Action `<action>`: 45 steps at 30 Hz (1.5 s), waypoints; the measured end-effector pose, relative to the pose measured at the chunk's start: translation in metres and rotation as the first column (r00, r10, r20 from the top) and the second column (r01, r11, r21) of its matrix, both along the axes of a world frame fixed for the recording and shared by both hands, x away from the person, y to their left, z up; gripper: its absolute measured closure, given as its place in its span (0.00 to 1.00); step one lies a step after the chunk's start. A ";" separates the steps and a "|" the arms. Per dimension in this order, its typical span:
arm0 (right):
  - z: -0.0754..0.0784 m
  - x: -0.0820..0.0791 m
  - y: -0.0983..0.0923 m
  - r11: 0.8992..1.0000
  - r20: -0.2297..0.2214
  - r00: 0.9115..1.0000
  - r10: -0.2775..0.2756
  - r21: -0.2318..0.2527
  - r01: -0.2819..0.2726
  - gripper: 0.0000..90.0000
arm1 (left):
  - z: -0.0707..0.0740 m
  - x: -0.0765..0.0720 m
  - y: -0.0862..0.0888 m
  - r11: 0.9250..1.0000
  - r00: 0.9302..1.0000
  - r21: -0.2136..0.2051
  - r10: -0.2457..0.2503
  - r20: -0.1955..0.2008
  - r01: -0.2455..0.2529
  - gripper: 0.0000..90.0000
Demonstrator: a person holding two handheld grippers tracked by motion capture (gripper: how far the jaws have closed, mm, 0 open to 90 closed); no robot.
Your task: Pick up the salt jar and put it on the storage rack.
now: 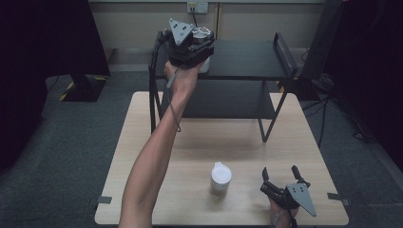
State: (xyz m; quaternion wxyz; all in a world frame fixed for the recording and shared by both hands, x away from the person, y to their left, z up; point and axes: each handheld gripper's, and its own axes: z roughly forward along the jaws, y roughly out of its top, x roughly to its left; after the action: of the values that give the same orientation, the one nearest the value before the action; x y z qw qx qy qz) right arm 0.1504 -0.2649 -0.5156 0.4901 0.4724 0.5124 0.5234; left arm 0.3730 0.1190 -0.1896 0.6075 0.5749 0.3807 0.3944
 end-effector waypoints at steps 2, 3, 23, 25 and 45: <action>0.000 0.000 0.000 1.000 0.000 1.000 -0.001 0.001 0.001 0.00 | 0.003 0.001 0.002 1.000 1.000 -0.006 -0.010 -0.018 0.010 0.19; 0.000 0.000 0.000 1.000 0.000 1.000 -0.001 0.001 0.001 0.00 | 0.004 0.002 0.003 1.000 1.000 -0.012 -0.015 -0.024 0.014 0.15; 0.000 0.000 0.001 1.000 -0.002 1.000 -0.004 -0.005 0.004 0.00 | -0.023 -0.047 0.014 0.999 0.999 -0.043 0.019 0.026 -0.018 0.00; 0.000 0.000 0.001 1.000 -0.002 1.000 -0.004 -0.006 0.004 0.00 | -0.026 -0.053 0.015 0.999 0.999 -0.045 0.014 0.035 -0.013 0.00; 0.000 0.000 0.001 1.000 -0.002 1.000 -0.003 -0.006 0.003 0.00 | -0.076 -0.115 0.023 0.995 0.996 -0.074 -0.066 0.064 0.071 0.00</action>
State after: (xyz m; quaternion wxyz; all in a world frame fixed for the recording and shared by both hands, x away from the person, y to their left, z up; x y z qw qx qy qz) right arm 0.1506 -0.2638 -0.5152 0.4917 0.4724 0.5137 0.5208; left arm 0.2581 0.1424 -0.2656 0.6537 0.5515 0.3566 0.3761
